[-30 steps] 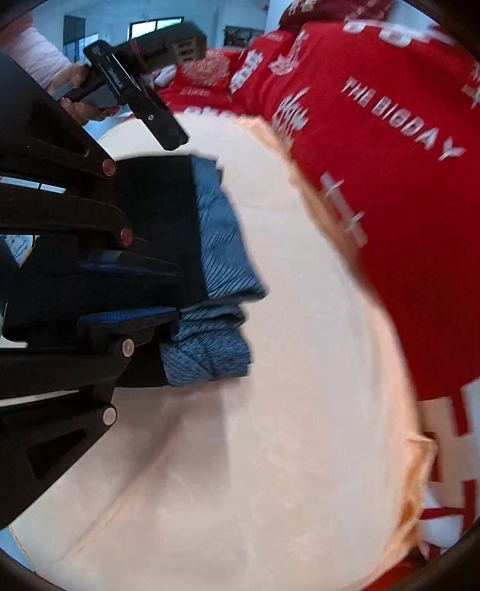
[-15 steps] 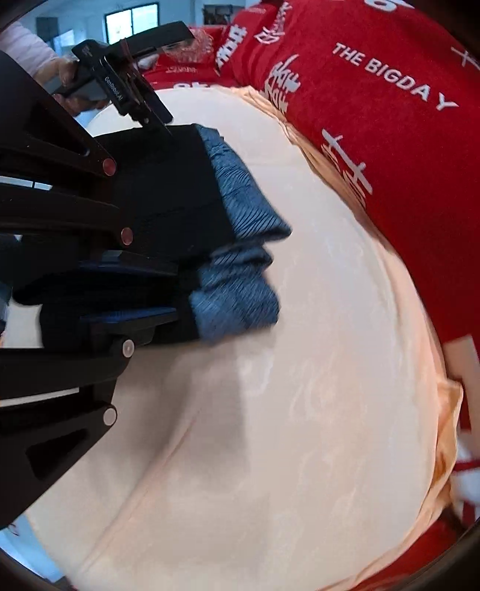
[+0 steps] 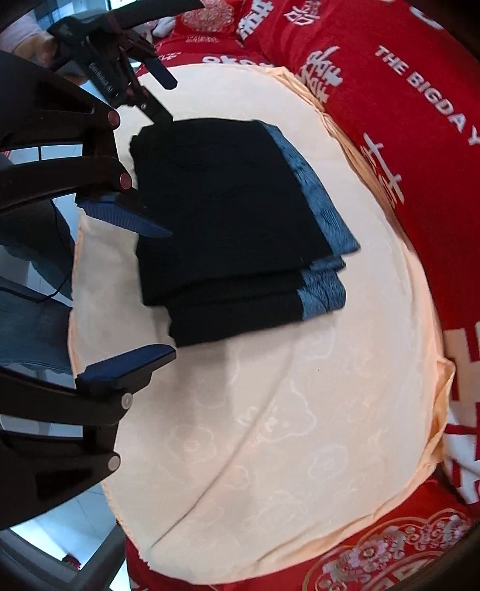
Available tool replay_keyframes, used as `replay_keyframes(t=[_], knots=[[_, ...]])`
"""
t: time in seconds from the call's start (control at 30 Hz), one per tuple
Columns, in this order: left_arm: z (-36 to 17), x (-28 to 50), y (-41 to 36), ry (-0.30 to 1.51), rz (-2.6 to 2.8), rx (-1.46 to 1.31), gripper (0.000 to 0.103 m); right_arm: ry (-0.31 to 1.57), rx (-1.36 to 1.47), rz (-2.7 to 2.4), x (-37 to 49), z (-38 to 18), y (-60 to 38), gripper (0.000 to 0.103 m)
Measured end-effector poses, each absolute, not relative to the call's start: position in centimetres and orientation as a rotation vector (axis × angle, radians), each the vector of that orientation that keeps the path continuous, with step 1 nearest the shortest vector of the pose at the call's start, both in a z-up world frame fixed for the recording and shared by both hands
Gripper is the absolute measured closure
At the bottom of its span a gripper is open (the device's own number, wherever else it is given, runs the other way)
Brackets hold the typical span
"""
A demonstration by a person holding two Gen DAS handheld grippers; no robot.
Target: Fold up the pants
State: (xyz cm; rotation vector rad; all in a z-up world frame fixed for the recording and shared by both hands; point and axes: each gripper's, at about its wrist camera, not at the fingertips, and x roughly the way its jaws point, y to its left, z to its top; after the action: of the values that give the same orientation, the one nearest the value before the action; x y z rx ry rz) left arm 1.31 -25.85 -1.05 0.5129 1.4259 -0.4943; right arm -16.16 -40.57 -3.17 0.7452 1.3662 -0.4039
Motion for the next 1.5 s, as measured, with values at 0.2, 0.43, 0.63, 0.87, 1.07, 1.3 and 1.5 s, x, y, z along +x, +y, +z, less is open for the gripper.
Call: replay_keyframes(t=[0.2, 0.43, 0.63, 0.87, 1.07, 1.3, 1.5], knots=[[0.6, 0.2, -24.9, 1.434, -0.494, 0.541, 0.0, 1.384, 0.674, -0.399, -15.5, -1.2, -37.7, 0.02], [2.6, 0.2, -23.7, 1.428, -0.47, 0.495, 0.0, 1.35, 0.595, -0.415, -15.5, 1.4, -35.5, 0.014], [3.9, 0.5, -23.1, 1.422, -0.454, 0.474, 0.0, 1.339, 0.549, -0.436, -15.5, 3.0, -34.3, 0.012], [5.3, 0.7, -22.6, 1.403, -0.453, 0.477, 0.0, 1.369, 0.528, -0.452, -15.2, 3.8, -33.7, 0.012], [6.0, 0.9, -22.2, 1.393, -0.454, 0.479, 0.0, 1.388, 0.558, -0.438, -15.1, 4.2, -33.3, 0.012], [6.4, 0.9, -22.0, 1.386, -0.45, 0.482, 0.0, 1.408, 0.539, -0.454, -15.3, 4.4, -32.3, 0.012], [6.7, 1.1, -21.9, 1.39, -0.451, 0.476, 0.0, 1.392, 0.548, -0.464, -15.4, 4.9, -32.4, 0.012]])
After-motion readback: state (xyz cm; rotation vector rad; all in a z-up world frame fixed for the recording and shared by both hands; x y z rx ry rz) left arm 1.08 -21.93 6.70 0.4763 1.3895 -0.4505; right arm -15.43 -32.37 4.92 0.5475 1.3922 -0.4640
